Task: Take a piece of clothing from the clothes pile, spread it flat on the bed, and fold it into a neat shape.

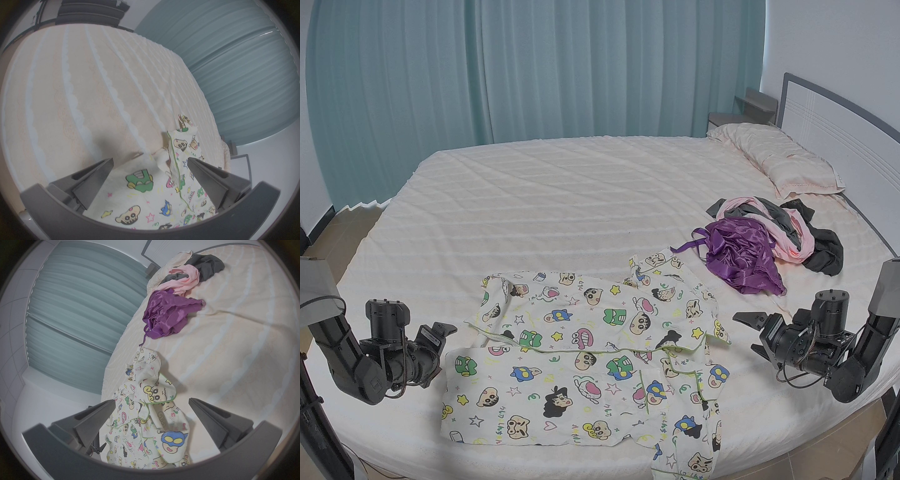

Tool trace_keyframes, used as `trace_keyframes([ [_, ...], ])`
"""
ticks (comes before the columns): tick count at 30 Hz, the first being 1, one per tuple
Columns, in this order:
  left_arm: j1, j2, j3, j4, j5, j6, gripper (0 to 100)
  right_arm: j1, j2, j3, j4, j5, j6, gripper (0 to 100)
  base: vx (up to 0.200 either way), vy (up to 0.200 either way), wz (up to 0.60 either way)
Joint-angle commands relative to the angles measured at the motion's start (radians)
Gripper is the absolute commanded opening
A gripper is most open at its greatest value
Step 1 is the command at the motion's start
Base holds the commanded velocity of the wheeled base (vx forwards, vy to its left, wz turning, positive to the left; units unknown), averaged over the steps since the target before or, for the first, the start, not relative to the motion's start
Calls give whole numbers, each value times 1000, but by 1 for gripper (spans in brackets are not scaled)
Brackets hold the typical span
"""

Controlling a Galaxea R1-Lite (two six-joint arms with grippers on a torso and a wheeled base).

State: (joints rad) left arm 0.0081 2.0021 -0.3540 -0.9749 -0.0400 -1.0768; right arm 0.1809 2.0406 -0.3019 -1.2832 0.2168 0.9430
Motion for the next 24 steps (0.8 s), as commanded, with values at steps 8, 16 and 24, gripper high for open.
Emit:
trace_keyframes([
  [8, 10, -77, 40, 1, -75, -48, 100, 103, 127, -164, 82, -42, 169, 100, 0, 0, 0],
  [16, 6, -69, 38, 1, -75, -51, 100, 86, 159, -175, 79, -83, 263, 100, 0, 0, 0],
  [24, 0, -68, 38, 1, -75, -54, 100, 77, 190, -233, 77, -140, 349, 0, 0, 0, 0],
])
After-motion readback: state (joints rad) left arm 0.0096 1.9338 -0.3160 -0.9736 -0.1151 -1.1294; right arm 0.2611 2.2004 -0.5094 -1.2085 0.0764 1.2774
